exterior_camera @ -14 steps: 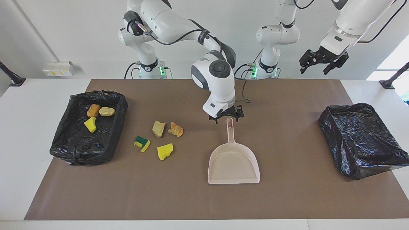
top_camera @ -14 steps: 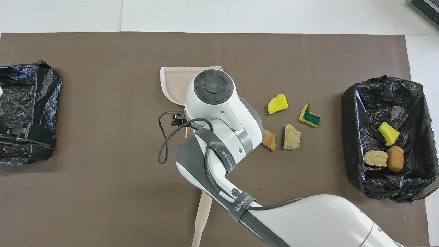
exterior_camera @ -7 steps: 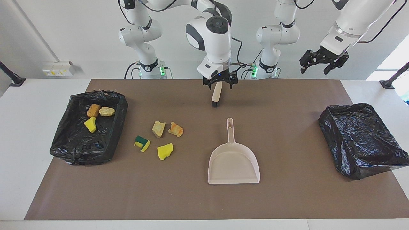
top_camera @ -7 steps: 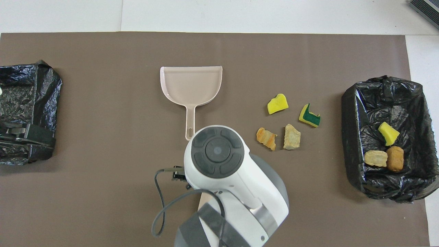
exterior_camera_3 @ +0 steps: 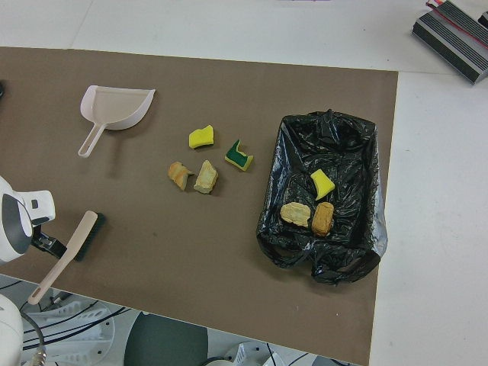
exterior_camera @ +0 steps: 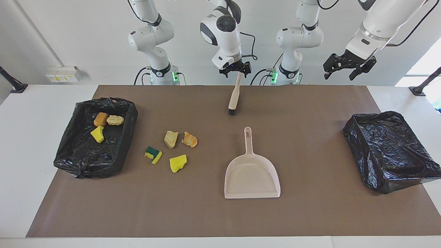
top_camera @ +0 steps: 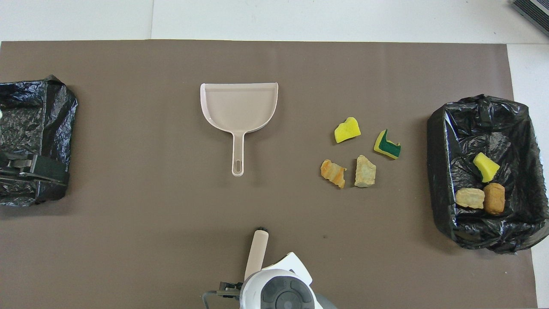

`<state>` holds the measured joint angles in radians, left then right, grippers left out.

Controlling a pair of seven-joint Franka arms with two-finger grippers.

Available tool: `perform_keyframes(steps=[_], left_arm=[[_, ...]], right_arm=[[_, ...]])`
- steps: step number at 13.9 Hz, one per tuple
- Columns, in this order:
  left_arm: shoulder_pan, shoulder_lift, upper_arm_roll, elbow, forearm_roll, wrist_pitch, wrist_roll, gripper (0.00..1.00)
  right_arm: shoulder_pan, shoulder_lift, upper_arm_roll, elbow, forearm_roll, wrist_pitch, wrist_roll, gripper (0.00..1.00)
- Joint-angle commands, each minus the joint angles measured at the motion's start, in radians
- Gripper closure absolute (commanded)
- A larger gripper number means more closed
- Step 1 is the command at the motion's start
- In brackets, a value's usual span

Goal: Sweep and dump trash in bin

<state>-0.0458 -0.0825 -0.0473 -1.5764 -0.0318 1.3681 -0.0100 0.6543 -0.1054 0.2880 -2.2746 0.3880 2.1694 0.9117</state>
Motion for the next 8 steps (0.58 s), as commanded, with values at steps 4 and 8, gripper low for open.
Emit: perform_keyframes(steps=[4,8], left_arm=[[0.006,-0.014,-0.002,-0.011,0.012,0.009,0.010,0.00],[0.007,-0.014,-0.002,-0.010,0.012,0.011,0.011,0.00]], right_arm=[[0.120,0.088,-0.004,-0.091,0.028,0.220,0.113,0.00],[0.139,0.092,-0.004,-0.094,0.028,0.222,0.125,0.00]])
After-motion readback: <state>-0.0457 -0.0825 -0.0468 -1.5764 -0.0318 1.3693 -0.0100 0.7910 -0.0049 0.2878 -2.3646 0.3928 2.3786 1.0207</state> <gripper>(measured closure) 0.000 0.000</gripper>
